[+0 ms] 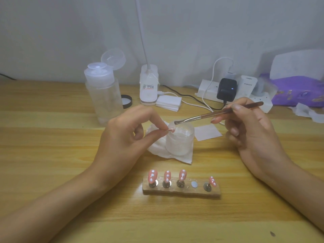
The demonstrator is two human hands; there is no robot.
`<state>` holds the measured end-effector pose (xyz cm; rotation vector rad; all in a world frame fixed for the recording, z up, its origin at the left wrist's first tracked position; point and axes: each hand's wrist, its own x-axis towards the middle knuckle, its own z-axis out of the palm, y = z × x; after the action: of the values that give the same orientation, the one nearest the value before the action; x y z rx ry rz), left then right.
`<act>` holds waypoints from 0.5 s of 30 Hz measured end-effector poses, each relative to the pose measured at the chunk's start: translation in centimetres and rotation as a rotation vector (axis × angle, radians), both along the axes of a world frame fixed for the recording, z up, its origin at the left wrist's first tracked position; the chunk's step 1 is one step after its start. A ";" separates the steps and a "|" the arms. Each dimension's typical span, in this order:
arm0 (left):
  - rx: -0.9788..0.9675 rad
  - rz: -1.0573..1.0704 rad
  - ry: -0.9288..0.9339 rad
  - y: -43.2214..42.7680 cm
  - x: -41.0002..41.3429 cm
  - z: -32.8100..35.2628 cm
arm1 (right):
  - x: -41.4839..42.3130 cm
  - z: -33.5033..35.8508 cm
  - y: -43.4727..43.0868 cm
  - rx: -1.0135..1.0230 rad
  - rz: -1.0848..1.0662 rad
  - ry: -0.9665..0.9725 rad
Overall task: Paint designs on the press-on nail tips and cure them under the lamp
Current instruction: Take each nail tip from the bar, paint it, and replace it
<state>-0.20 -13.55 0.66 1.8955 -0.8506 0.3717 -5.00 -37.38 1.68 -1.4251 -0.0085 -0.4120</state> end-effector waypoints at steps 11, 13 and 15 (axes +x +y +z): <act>0.002 0.014 0.000 -0.2 -0.1 0.3 | -0.1 -0.1 0.1 -0.045 0.030 -0.036; 0.001 0.011 0.002 -0.1 -0.1 0.3 | 0.0 -0.2 -0.1 -0.020 -0.015 -0.009; 0.002 0.014 0.000 -0.2 -0.1 0.3 | -0.1 -0.1 -0.1 -0.006 -0.009 -0.028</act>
<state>-0.26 -13.71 0.94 1.9045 -0.8387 0.3798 -5.14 -37.47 1.54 -1.4258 -0.0261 -0.4392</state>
